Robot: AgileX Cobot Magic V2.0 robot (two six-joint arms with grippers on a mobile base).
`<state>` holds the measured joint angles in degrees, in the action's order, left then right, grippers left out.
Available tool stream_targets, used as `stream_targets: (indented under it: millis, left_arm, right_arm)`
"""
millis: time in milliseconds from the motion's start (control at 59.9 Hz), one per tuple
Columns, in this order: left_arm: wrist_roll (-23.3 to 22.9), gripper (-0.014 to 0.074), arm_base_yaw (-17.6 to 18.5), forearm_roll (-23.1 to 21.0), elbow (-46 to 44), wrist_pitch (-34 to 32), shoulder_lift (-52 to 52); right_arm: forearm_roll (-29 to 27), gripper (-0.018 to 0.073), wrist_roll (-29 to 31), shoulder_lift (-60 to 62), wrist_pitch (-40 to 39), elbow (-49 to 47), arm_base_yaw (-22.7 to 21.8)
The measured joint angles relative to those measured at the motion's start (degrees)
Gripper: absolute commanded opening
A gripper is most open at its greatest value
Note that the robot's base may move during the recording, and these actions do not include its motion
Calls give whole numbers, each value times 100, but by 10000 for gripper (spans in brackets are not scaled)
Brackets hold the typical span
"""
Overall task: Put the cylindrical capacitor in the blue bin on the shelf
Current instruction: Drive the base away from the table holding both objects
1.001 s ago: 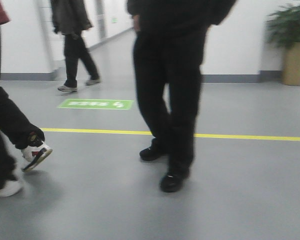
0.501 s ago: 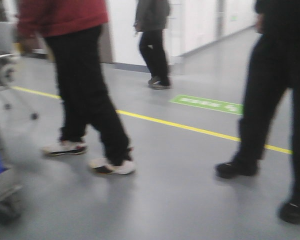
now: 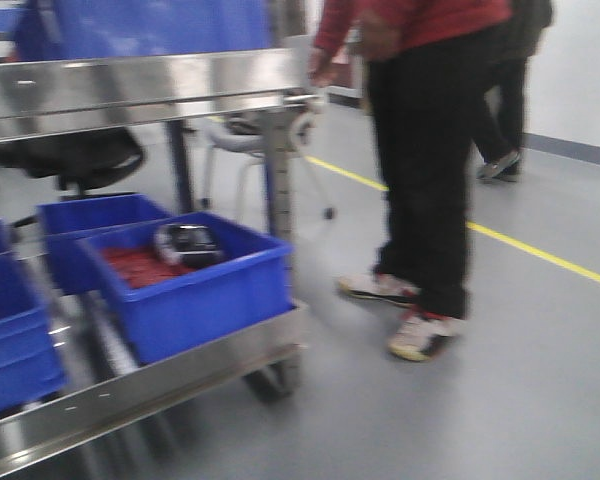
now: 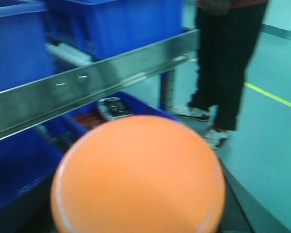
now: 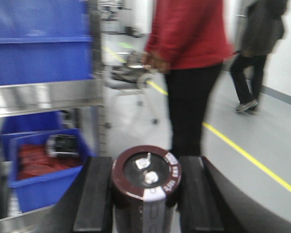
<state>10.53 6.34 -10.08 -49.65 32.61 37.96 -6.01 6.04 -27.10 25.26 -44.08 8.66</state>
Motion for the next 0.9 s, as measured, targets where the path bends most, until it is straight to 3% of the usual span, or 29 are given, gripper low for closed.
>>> stream_targets:
  millis: [901]
  left_arm:
    - [3, -111, 0, 0, 0, 0, 0]
  right_arm:
    - [0, -122, 0, 0, 0, 0, 0]
